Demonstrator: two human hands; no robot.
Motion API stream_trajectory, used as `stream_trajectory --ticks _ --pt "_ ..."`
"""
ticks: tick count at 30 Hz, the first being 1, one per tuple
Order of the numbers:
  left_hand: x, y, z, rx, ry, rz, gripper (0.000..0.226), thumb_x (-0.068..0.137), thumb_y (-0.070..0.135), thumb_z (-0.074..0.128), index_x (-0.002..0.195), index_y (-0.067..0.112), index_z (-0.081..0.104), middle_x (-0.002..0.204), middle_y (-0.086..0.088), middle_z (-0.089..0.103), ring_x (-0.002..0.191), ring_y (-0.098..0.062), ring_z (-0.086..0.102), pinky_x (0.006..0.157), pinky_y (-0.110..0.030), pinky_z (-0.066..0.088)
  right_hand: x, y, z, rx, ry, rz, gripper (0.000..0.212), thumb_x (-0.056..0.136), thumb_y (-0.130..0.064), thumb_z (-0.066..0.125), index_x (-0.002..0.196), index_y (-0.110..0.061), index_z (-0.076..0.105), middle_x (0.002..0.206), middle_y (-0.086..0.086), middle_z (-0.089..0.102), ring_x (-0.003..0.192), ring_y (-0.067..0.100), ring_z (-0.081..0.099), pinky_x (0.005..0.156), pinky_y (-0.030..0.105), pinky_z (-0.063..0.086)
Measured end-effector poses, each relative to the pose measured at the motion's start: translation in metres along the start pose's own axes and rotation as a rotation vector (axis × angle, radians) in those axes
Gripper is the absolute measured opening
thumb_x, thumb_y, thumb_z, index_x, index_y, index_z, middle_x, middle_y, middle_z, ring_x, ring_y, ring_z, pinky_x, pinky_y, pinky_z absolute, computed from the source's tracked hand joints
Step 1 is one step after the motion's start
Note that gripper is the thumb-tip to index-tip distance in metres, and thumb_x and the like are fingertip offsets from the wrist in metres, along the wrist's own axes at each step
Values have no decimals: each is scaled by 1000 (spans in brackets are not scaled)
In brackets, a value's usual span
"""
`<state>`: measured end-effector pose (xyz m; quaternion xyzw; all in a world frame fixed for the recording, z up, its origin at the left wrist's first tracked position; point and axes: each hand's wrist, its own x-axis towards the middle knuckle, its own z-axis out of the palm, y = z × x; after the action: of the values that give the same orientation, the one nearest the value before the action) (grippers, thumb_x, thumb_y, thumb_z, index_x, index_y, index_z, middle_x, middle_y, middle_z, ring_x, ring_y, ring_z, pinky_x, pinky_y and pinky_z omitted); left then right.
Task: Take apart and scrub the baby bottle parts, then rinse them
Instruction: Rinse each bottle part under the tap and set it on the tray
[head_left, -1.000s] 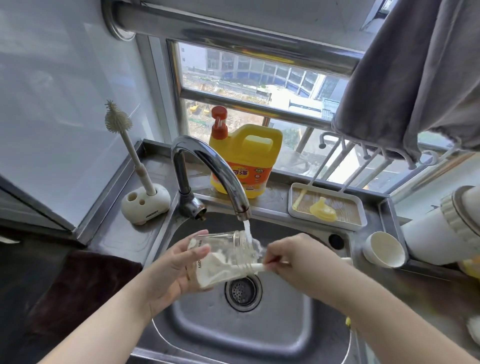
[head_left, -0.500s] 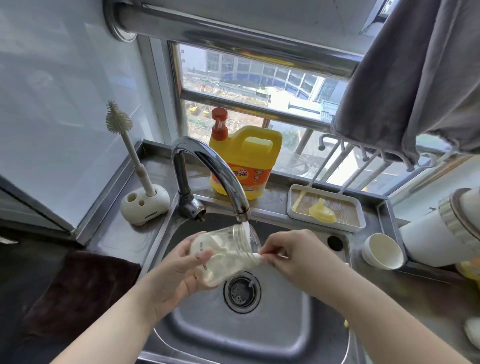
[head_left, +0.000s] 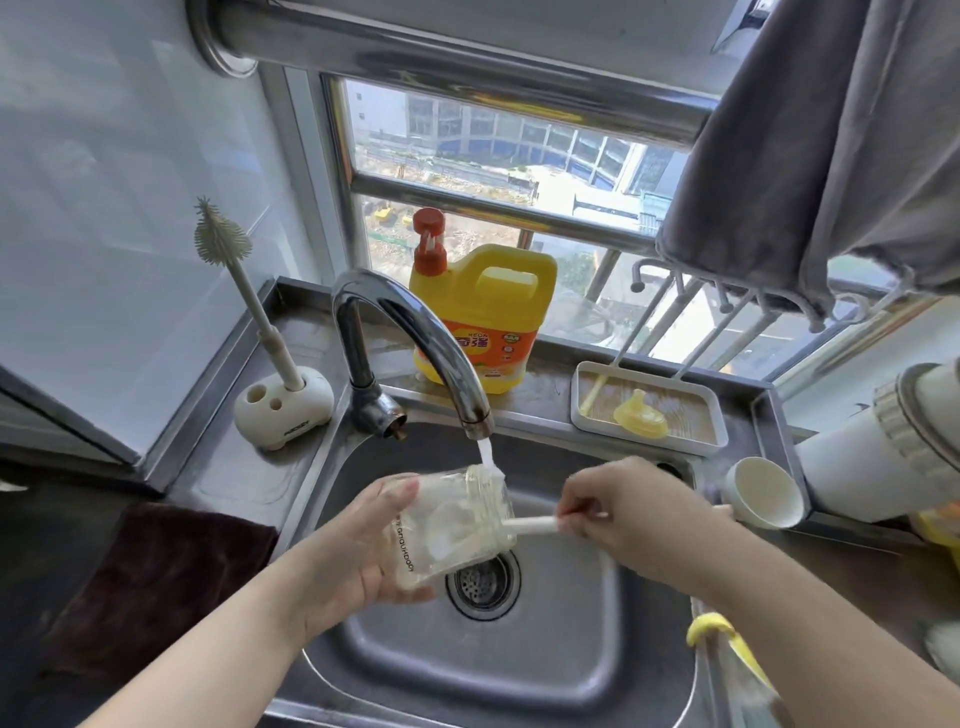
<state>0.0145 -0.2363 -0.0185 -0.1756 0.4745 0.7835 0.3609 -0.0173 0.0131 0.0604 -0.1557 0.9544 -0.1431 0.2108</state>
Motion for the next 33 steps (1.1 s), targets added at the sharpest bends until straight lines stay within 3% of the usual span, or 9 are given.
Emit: stream_trajectory --ticks 3,7,11,15,19,23,25,28,33 --pt "4 -1 1 -72 24 46 64 73 42 67 129 19 48 124 -19 60 95 -35 65 67 -46 57 5 -7 -1 -83 167 -19 15 91 -33 52 95 -29 65 97 -12 66 93 13 60 75 27 46" --pt "2 0 -2 -31 23 69 72 64 41 77 127 19 50 117 -18 64 91 -34 67 65 -44 56 3 -8 -1 -90 30 -37 15 90 -33 53 96 -28 66 95 -10 66 89 13 59 76 28 48" --pt "2 0 -2 -38 40 52 68 66 38 76 127 21 50 119 -19 62 90 -35 65 64 -44 56 5 -7 3 -48 138 0 14 91 -33 53 96 -30 66 94 -10 67 90 13 60 79 30 49" --pt "1 5 -6 -9 109 78 83 51 36 85 125 22 50 118 -16 65 97 -36 66 67 -47 57 -1 -9 21 118 69 7 8 87 -30 61 88 -28 69 88 -11 69 84 9 62 79 31 51" --pt "-6 8 -10 195 295 115 94 42 39 85 127 22 48 116 -10 66 102 -26 67 83 -55 54 -13 23 11 116 81 149 6 85 -28 64 85 -28 70 76 -16 64 78 5 58 75 26 48" --pt "-14 13 -3 496 482 201 94 42 47 86 125 35 44 114 -1 59 101 -16 61 79 -39 55 -20 34 19 116 94 237 11 84 -29 65 74 -32 66 71 -10 65 71 4 58 68 25 48" --pt "-18 17 -3 696 543 276 87 51 45 90 125 40 45 116 7 52 110 -15 54 90 -35 47 -23 35 23 147 99 253 21 83 -28 66 65 -36 59 67 -9 63 65 2 56 61 18 44" --pt "-26 24 0 888 573 384 80 59 40 86 127 42 44 116 10 47 112 -11 46 94 -27 37 -27 31 28 192 108 248 27 83 -25 67 61 -36 57 59 -11 57 60 -5 51 58 14 40" --pt "-35 28 2 1158 558 536 84 60 36 87 128 47 40 121 9 40 106 0 37 89 -10 26 -31 29 30 228 133 261 25 82 -26 68 62 -36 59 63 -9 60 59 2 51 55 14 38"
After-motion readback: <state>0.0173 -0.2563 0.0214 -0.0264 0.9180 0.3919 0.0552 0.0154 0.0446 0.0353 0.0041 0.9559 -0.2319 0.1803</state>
